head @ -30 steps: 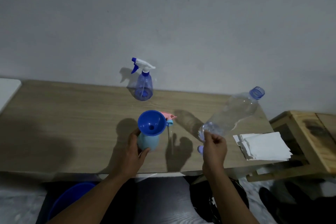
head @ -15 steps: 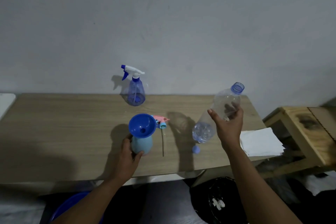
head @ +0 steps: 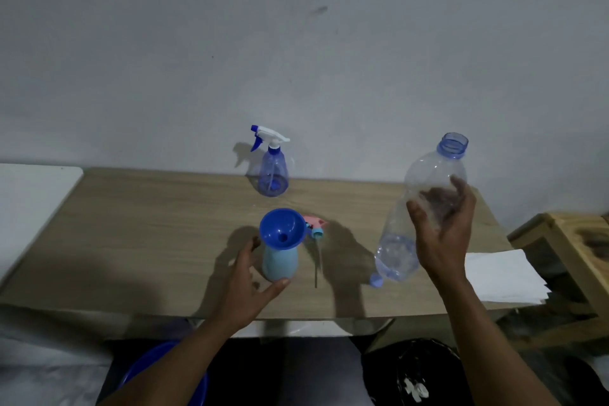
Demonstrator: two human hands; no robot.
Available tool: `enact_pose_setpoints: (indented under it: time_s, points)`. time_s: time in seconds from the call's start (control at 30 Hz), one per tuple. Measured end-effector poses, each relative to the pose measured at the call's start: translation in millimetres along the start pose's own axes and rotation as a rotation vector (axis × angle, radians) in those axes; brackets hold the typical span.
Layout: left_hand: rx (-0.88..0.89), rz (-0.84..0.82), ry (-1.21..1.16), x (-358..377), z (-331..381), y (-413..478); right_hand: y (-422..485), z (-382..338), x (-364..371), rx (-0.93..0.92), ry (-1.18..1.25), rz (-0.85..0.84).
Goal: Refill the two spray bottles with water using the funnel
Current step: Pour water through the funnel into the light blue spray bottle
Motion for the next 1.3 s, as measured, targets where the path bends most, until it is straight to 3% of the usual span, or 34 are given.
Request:
enact_pose_setpoints:
  time_s: [0.33,0.5,0.97,1.3]
  points:
    - [0.219,0.093,0.081,-14,61,12,-24,-37,45,-0.083,-0.345,-0.658]
    - [0.207,0.15,0.113,-13,65,19,-37,-36,55,-0.111,-0.564,-0.889]
    - [0.19,0.109,0.107,-12,70,24,-36,-43,55,-0.054,-0.883,-1.077]
    - [0.207,0.104,0.119,-15,72,22,-31,-50,56,-0.097,-1.052,-1.067]
Point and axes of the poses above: each hand's wrist, its own y-axis towards the middle knuckle, its own x-axis out of the palm, z = x × y, the point moved 5 cm from there along y, towards the middle knuckle, and after that the axes turned 2 degrees about y, right-handed, at the moved point
